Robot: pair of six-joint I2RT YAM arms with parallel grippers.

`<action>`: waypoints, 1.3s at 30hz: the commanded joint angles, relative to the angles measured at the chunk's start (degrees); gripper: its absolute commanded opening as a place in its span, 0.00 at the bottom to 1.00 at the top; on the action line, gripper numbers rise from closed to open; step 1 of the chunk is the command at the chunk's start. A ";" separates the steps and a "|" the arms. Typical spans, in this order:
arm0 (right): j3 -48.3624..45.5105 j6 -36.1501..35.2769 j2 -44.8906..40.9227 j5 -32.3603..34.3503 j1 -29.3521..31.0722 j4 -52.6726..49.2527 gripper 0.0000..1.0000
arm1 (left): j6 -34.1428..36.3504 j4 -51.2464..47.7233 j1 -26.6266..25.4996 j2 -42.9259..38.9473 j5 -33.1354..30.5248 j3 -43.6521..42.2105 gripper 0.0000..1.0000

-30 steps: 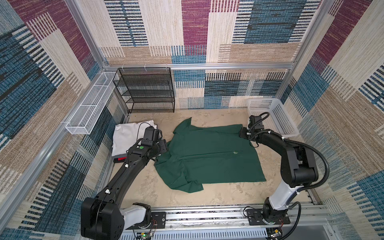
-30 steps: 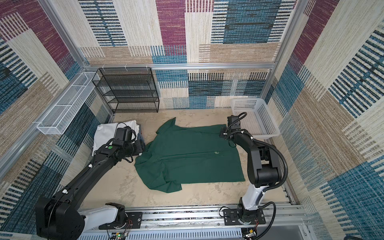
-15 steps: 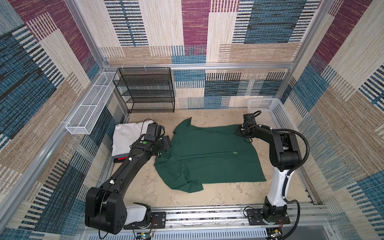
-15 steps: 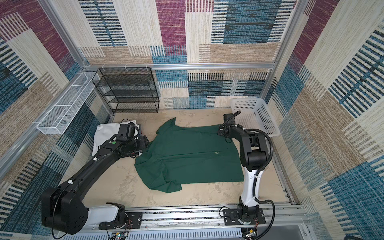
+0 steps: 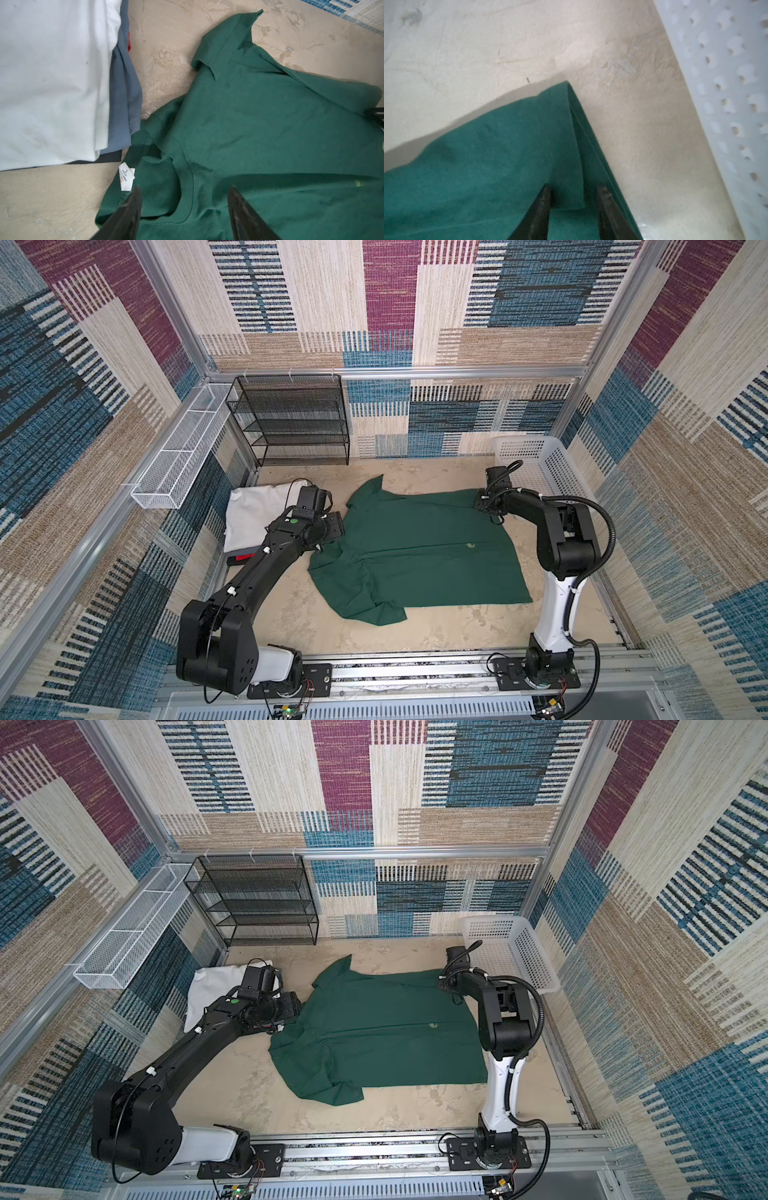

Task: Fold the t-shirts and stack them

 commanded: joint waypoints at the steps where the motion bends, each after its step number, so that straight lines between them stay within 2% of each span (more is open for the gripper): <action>1: 0.80 -0.28 0.74 -1.69 0.05 0.78 0.36 | 1.29 1.64 -0.02 0.16 0.60 0.66 0.67; 6: 2.52 -0.28 1.88 -2.70 0.05 -0.15 0.23 | 1.48 1.73 -0.02 0.30 0.01 0.45 0.67; 9: 2.81 -0.49 1.46 -2.51 0.05 -0.40 0.19 | 1.61 1.72 -0.02 0.57 -0.23 0.57 0.67; 16: 3.57 -1.11 0.18 -1.34 0.05 -1.53 0.19 | 1.74 1.97 -0.02 1.79 0.27 1.72 0.67; 20: 3.99 -0.76 0.82 -1.90 0.05 -1.46 0.02 | 1.68 3.24 -0.02 2.50 0.33 1.88 0.67; 21: 4.33 -0.88 0.98 -2.04 0.04 -1.59 0.00 | 1.74 3.48 0.01 2.88 0.35 2.10 0.67; 28: 7.32 -0.68 -1.18 -1.58 0.05 -2.23 0.00 | 2.51 7.52 0.00 8.80 0.68 7.19 0.66; 31: 9.46 0.09 -1.59 -0.67 0.05 -2.39 0.00 | 3.15 8.06 0.01 14.40 1.17 12.33 0.66; 35: 15.07 2.19 0.44 -3.82 0.02 -3.54 0.00 | 4.07 7.38 -0.02 22.50 1.60 20.01 0.64; 39: 19.71 3.02 3.71 -4.21 0.01 -4.70 0.00 | 5.66 7.11 0.02 29.96 0.79 27.25 0.64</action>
